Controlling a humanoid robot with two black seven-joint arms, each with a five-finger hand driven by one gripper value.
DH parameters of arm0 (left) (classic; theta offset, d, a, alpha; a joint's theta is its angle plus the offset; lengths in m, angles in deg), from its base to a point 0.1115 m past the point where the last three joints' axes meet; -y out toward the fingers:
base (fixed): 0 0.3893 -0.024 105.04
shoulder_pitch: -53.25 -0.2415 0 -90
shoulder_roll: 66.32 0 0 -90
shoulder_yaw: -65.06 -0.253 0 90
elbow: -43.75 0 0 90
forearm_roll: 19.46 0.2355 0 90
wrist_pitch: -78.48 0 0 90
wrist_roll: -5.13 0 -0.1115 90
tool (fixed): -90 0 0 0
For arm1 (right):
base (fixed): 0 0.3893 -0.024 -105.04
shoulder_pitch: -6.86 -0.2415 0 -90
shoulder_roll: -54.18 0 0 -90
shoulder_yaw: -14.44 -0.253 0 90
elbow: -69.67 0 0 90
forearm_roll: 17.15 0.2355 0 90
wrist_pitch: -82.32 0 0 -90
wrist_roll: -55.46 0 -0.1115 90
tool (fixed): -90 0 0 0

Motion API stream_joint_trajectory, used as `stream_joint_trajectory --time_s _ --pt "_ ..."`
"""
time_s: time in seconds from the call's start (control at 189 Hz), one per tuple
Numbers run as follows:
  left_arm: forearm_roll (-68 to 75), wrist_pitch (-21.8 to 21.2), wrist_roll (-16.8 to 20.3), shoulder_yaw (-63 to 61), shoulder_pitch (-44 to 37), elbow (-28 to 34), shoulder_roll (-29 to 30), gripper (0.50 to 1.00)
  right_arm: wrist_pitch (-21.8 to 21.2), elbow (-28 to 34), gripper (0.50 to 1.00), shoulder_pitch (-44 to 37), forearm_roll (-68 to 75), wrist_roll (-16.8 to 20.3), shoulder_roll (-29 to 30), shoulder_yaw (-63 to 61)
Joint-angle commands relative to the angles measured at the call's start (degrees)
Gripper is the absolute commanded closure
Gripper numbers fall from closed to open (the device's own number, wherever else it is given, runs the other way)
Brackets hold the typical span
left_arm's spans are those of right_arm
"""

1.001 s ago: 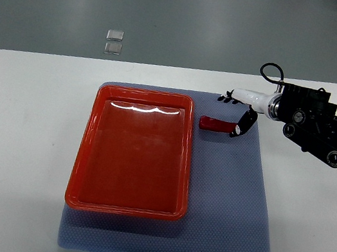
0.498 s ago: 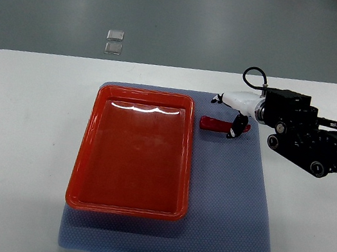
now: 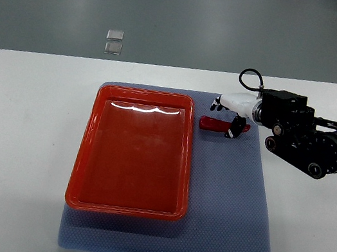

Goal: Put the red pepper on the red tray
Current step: 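Close the right hand's fingers around the red pepper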

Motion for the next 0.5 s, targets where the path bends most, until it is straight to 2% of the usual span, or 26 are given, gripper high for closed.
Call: stream_joint_trajectory --time_s 0.0,0.275,0.365,0.492 --pt "-0.01 0.00 -0.06 0.00 -0.01 0.00 0.00 0.500 -0.18 0.00 0.764 -0.11 -0.11 0.00 -0.08 0.00" --pt "-0.01 0.00 0.03 0.00 -0.01 0.00 0.00 0.500 -0.62 0.00 0.781 0.07 -0.19 -0.18 0.00 0.09" --pt "-0.01 0.00 0.03 0.00 -0.01 0.00 0.00 0.500 -0.89 0.09 0.828 0.15 -0.19 -0.18 -0.09 0.00" --pt "-0.01 0.00 -0.06 0.00 -0.01 0.00 0.00 0.500 -1.41 0.09 0.922 0.24 -0.11 -0.27 -0.09 0.00"
